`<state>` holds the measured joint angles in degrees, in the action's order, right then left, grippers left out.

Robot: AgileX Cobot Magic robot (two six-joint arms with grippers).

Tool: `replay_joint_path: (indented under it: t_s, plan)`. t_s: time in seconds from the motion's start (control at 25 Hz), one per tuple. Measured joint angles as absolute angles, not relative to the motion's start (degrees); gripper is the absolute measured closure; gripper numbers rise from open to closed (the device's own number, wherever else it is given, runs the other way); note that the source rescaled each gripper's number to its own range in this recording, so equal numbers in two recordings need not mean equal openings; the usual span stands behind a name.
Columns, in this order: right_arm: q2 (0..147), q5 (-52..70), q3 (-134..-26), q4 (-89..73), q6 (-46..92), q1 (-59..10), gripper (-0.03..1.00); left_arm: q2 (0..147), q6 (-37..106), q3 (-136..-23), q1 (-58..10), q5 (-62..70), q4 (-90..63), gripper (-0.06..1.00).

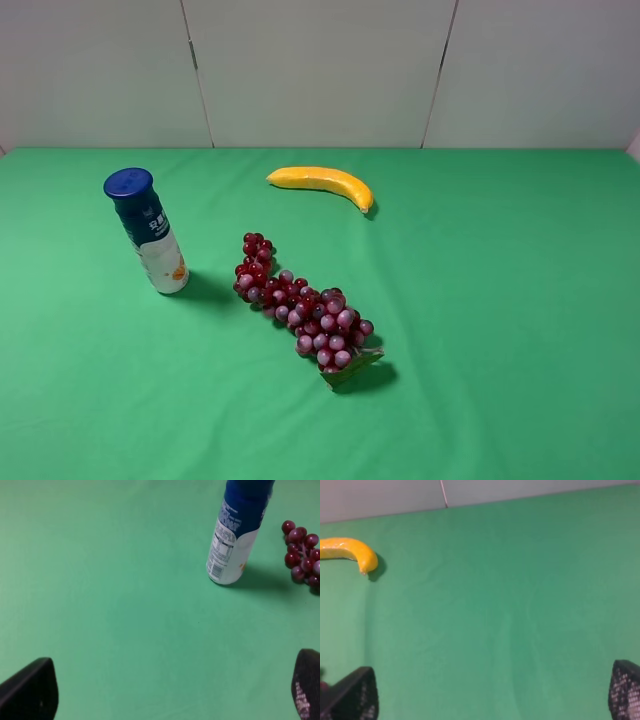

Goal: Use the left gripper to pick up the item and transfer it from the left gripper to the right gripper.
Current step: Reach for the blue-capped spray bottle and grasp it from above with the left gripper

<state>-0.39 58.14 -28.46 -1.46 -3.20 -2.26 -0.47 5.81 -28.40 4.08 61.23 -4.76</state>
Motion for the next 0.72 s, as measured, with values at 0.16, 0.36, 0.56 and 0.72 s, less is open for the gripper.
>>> replay_joint_path:
  t_s: [0.16, 0.36, 0.56, 0.72]
  plan:
    - [-0.4, 58.1, -28.5, -1.5, -3.2, -2.3, -0.03, -0.5, 5.8, -28.4, 4.1, 61.2, -4.8, 0.07]
    - [-0.4, 58.1, -28.5, -1.5, -3.2, -2.3, -0.03, -0.5, 5.8, -28.4, 4.1, 61.2, -4.8, 0.07]
    - [-0.4, 58.1, -28.5, -1.5, -3.2, -2.3, -0.03, -0.5, 5.8, -28.4, 4.1, 61.2, -4.8, 0.07]
    - [-0.4, 58.1, -28.5, -1.5, -3.2, -2.3, -0.03, -0.5, 5.8, -28.4, 4.1, 61.2, -4.8, 0.07]
